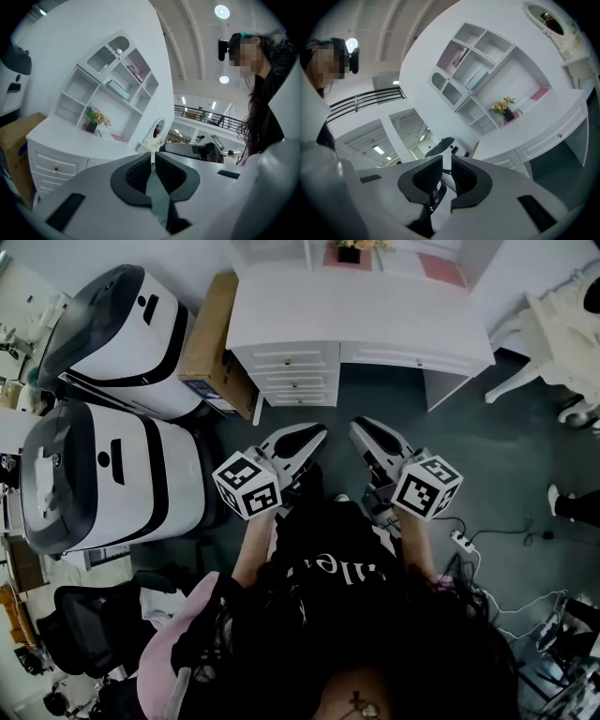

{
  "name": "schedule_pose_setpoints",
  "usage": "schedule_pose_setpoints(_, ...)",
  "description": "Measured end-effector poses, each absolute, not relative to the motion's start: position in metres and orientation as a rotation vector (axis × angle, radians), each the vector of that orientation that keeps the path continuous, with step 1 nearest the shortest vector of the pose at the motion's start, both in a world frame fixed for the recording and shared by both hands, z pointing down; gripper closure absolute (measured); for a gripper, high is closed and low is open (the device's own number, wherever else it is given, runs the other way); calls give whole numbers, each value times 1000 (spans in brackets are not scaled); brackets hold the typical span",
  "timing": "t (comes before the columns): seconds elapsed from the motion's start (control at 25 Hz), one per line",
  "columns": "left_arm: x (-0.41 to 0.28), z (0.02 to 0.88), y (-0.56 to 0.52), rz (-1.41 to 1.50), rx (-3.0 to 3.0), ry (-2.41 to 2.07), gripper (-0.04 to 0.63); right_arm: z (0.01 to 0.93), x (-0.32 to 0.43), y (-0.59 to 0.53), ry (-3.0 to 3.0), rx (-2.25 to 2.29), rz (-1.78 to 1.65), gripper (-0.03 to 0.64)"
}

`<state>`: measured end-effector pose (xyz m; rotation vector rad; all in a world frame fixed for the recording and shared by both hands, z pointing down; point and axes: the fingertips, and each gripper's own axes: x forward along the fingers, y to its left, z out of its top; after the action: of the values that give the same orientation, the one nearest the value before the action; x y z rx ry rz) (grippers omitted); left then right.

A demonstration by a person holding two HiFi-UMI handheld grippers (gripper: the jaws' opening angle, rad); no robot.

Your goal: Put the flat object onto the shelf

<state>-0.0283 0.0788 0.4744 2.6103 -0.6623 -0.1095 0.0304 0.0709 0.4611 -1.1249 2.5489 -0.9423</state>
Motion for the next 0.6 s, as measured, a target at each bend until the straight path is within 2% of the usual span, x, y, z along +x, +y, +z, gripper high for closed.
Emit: schedule_pose_setpoints(0.6, -37, 479, 85, -115, 2566, -717, 558, 463, 22, 73, 2597, -1077, -963, 534)
